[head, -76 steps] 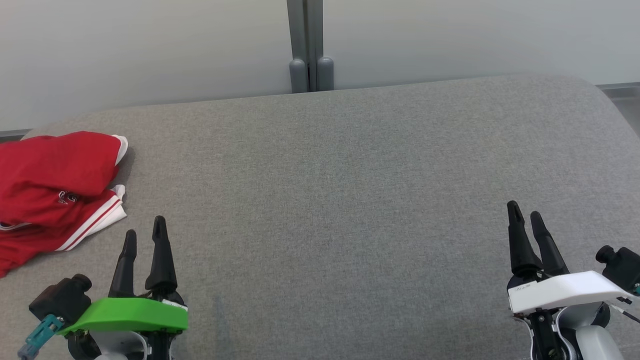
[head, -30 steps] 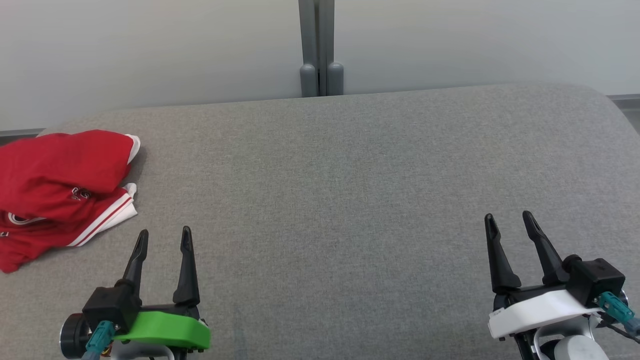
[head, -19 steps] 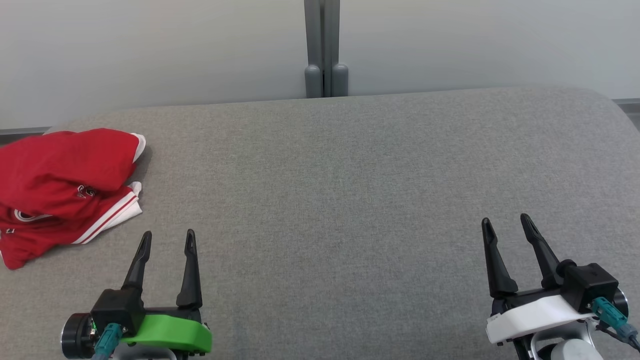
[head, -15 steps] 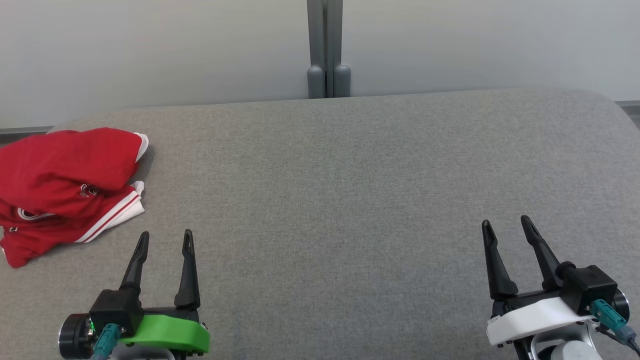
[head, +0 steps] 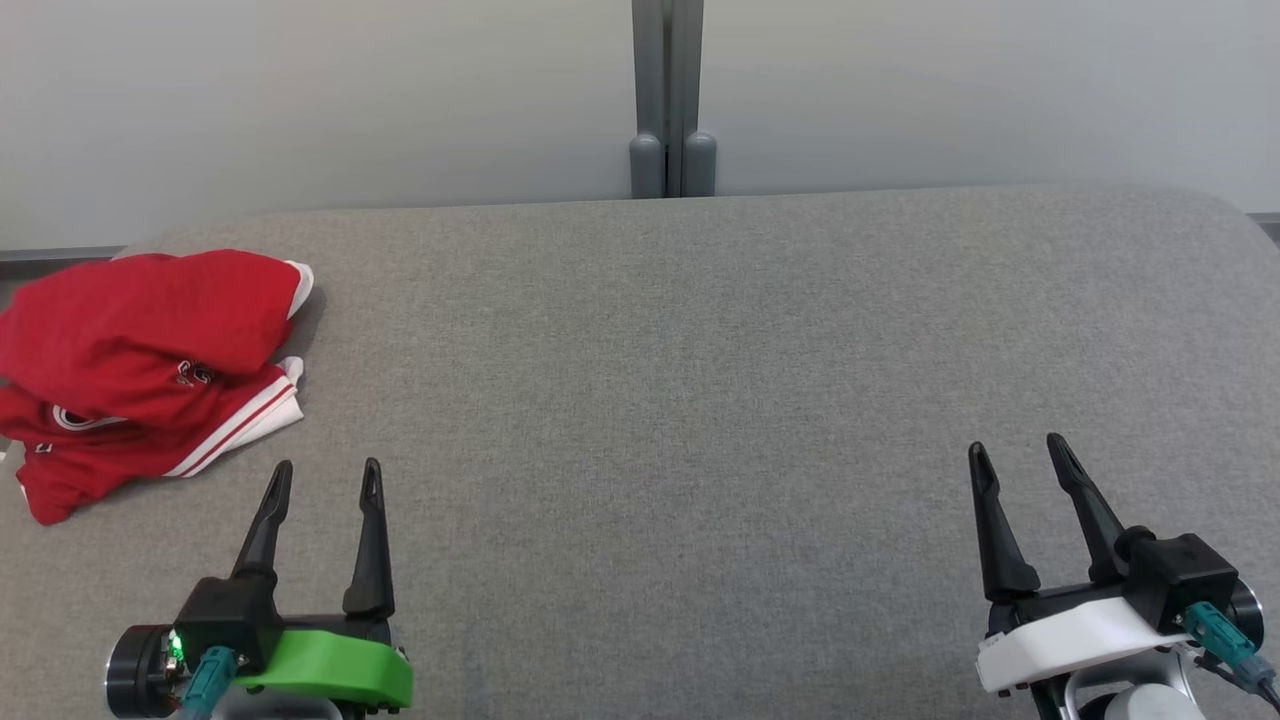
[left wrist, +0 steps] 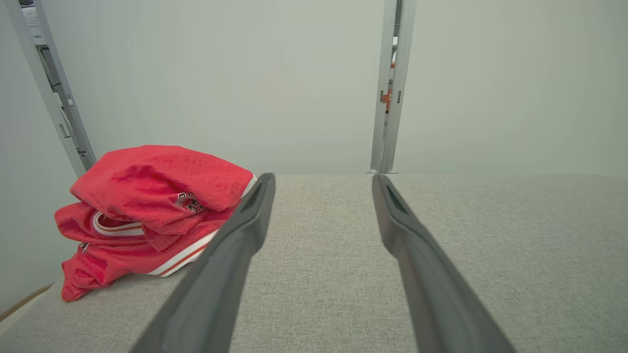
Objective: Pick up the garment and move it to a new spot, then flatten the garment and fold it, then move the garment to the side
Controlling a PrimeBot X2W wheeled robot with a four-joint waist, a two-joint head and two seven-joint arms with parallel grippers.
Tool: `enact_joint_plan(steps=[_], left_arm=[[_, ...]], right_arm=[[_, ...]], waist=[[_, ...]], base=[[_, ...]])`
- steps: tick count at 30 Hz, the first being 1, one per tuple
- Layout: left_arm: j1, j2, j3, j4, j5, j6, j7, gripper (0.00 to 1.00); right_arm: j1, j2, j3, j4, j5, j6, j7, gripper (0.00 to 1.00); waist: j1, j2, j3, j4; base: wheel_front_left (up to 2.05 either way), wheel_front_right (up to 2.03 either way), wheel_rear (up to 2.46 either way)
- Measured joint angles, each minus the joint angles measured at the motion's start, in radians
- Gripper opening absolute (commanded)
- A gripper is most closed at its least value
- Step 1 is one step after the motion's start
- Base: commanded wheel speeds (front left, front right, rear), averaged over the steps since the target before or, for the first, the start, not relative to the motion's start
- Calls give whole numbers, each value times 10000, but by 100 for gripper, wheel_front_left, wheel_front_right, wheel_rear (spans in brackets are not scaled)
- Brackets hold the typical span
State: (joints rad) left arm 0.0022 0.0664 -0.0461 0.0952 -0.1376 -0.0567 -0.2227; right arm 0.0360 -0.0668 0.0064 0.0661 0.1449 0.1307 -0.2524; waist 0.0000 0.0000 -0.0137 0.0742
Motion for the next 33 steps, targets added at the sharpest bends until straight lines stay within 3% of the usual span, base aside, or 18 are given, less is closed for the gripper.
enact_joint_plan(steps=[10,33], left_arm=[[69,65,33,-309,-261,157,679,100],[183,153,-19,-499,-405,439,894,100]], right_arm=[[6,6,-56,8,136,0,42,100],[46,21,-171,-46,299,0,255,100]], waist=[[0,1,-18,52],[0,0,-43,52]], base=[[0,0,0],[0,0,0]])
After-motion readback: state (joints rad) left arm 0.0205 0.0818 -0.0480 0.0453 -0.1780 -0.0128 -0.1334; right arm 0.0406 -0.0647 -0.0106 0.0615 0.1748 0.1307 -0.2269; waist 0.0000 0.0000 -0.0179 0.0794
